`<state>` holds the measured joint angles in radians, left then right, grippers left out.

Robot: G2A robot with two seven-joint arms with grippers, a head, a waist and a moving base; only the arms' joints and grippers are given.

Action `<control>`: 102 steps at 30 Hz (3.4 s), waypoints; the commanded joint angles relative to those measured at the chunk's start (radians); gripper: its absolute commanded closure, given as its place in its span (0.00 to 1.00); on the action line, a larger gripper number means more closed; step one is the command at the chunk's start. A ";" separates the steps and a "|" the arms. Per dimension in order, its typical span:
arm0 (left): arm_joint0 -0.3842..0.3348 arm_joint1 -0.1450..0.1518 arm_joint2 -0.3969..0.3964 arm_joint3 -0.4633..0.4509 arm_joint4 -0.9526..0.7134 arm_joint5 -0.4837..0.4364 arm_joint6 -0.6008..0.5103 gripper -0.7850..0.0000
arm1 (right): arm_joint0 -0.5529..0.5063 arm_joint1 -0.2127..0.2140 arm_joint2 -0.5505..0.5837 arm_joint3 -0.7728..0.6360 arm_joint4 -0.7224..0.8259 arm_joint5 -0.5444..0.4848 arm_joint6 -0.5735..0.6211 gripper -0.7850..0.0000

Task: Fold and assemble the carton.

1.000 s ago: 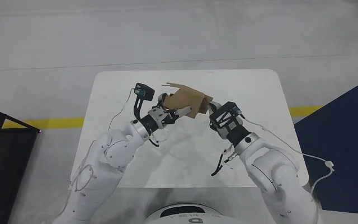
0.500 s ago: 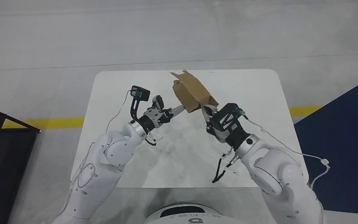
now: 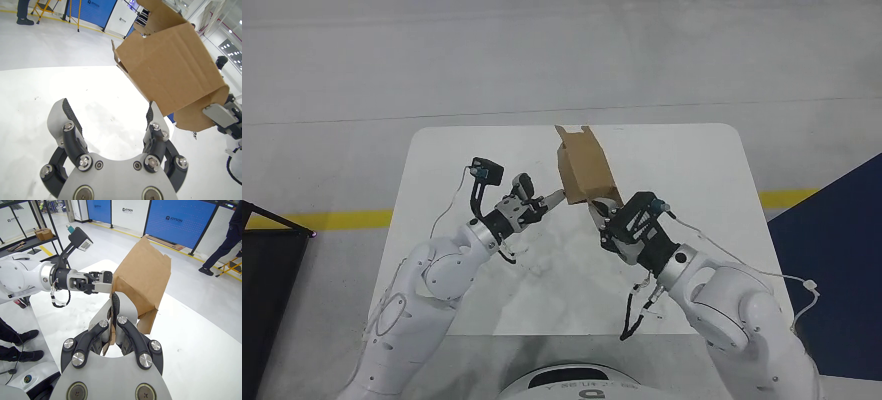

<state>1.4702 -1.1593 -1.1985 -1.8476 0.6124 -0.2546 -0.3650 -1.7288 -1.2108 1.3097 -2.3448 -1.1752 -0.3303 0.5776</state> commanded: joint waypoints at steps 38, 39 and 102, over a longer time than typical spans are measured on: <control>0.224 0.049 -0.311 -0.027 0.072 -0.301 0.154 0.00 | -0.113 0.041 0.210 0.009 0.060 -0.099 -0.066 1.00; 0.224 0.048 -0.305 -0.031 0.076 -0.311 0.166 0.00 | -0.112 0.042 0.210 0.011 0.070 -0.103 -0.068 1.00; -0.038 0.070 -0.309 -0.174 0.067 -0.377 0.004 0.00 | 0.024 0.061 0.122 0.470 0.771 -0.565 -0.378 1.00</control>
<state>1.4529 -1.0888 -1.5216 -2.0118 0.6765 -0.6262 -0.3523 -1.7075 -1.1502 1.4382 -1.8834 -0.4123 -0.8885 0.1921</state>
